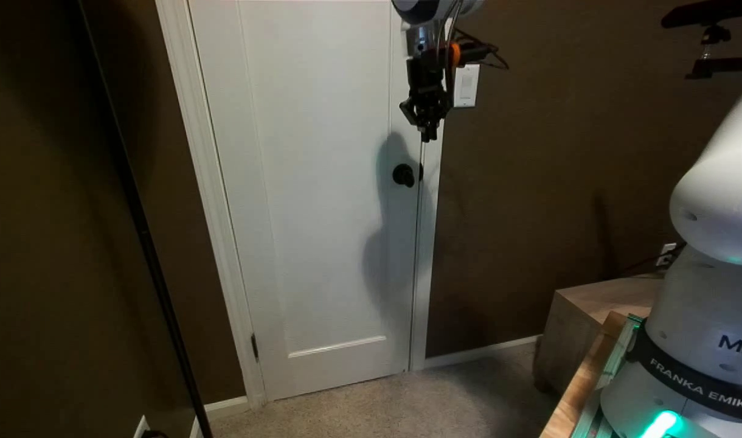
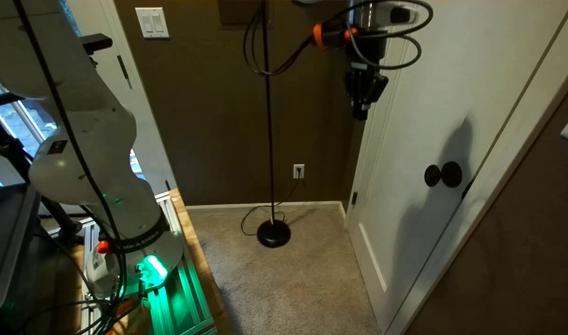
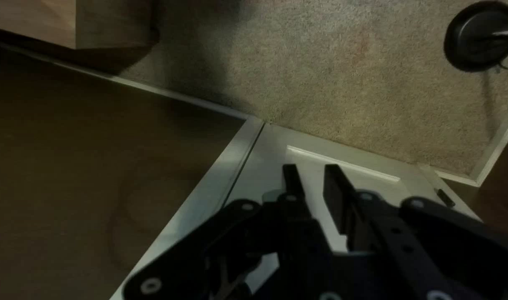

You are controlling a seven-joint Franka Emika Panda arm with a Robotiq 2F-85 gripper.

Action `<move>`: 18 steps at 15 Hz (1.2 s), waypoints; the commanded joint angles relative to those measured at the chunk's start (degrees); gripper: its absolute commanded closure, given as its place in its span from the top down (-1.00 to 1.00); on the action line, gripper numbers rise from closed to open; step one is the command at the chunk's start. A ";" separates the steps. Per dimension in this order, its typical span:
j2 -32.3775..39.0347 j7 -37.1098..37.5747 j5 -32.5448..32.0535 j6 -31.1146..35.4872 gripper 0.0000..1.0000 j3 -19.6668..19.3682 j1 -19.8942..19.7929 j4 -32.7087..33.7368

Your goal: Close the door

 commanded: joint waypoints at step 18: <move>-0.28 -5.36 9.24 -20.16 0.89 -8.84 5.76 9.00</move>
